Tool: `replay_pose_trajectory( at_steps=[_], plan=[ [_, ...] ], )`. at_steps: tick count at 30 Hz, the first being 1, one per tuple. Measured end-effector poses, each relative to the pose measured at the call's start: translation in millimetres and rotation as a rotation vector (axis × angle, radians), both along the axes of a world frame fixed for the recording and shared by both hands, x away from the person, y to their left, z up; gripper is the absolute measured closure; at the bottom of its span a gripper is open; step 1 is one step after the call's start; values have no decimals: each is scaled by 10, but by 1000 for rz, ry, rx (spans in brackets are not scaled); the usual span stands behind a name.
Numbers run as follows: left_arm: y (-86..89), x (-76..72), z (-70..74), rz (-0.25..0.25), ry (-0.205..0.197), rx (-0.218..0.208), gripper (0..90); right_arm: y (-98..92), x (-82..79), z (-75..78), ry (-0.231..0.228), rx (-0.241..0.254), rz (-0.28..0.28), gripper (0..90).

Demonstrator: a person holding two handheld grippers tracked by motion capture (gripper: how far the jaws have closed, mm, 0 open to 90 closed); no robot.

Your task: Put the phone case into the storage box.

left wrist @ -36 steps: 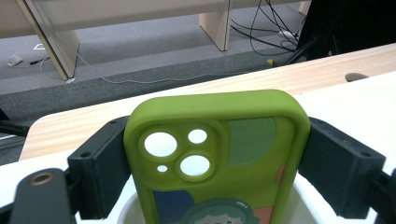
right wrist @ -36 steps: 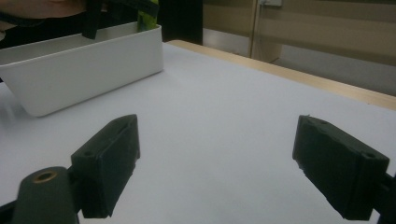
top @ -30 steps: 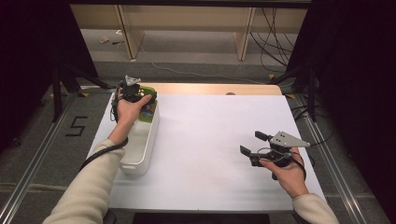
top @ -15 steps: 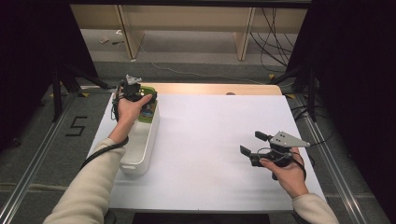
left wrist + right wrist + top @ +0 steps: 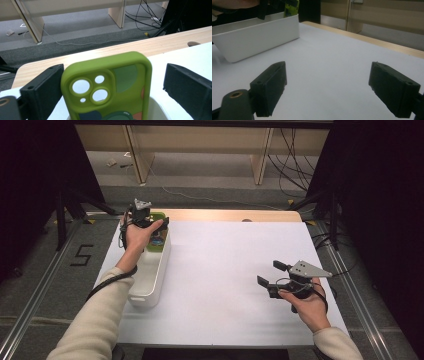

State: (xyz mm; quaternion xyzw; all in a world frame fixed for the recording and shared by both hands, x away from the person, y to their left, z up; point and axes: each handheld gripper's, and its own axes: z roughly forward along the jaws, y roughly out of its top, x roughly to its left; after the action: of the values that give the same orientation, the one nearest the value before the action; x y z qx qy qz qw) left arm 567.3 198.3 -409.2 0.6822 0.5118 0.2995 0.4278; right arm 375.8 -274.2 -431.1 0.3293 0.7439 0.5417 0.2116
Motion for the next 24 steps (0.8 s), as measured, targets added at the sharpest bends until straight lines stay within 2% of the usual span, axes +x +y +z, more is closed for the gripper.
replay_pose_trajectory(
  at_steps=[10,18,22,24],
  plan=[
    [8,-40,93,-2,-34,-8,30,-4,1,5,-3,0,-5,159],
    [-1,-114,223,-5,-64,-20,30,-9,-3,12,-4,2,-7,159],
    [-3,-170,250,-3,-59,-44,31,-11,1,10,0,3,-11,159],
    [-8,-194,255,-5,-62,-41,31,-12,0,14,0,-1,-11,159]
  ],
)
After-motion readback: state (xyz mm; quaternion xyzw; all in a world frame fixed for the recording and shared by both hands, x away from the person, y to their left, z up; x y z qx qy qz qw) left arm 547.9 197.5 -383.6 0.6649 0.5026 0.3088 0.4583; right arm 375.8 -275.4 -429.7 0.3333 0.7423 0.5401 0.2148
